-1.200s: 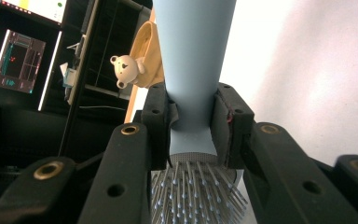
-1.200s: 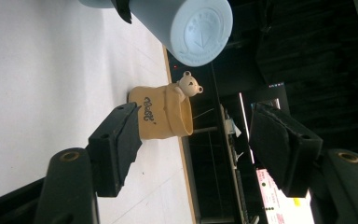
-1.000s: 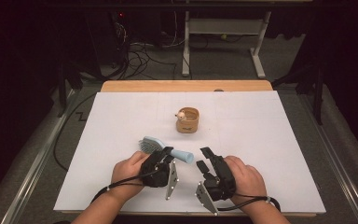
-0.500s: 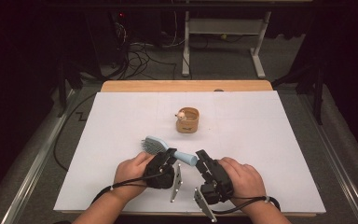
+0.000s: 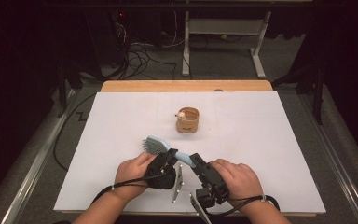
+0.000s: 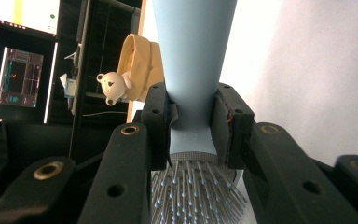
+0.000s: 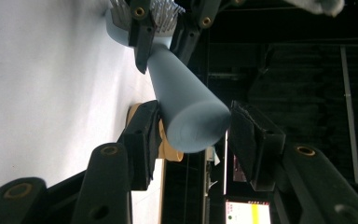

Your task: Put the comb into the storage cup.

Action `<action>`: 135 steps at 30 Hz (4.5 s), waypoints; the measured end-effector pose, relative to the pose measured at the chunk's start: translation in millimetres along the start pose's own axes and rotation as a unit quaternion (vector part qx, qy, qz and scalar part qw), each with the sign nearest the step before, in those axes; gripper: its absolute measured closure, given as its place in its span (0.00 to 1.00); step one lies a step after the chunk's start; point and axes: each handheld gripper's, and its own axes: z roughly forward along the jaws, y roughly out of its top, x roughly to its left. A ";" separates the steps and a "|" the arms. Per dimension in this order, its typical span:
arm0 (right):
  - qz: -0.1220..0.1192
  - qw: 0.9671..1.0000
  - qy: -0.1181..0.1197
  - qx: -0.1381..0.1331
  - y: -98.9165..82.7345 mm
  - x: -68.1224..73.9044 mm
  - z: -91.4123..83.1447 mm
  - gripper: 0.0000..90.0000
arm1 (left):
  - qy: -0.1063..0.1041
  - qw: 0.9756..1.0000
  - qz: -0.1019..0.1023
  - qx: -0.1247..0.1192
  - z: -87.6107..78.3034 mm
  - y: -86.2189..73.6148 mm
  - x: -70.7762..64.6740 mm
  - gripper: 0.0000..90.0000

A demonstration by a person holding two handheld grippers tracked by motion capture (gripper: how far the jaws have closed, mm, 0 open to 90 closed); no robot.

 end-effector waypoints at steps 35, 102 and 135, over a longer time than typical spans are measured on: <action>-0.027 0.999 0.034 -0.002 2.4 3.5 -1.8 0.68 | 0.019 0.999 0.037 -0.001 0.5 -0.9 -6.2 0.77; -0.003 0.999 -0.036 0.029 -9.6 -10.7 -6.4 0.69 | -0.066 0.948 -0.291 -0.111 -18.6 -33.5 19.6 0.42; 0.028 0.994 -0.107 0.016 -1.1 0.4 3.4 0.69 | -0.266 0.741 -0.578 -0.218 -3.4 -55.8 40.5 0.42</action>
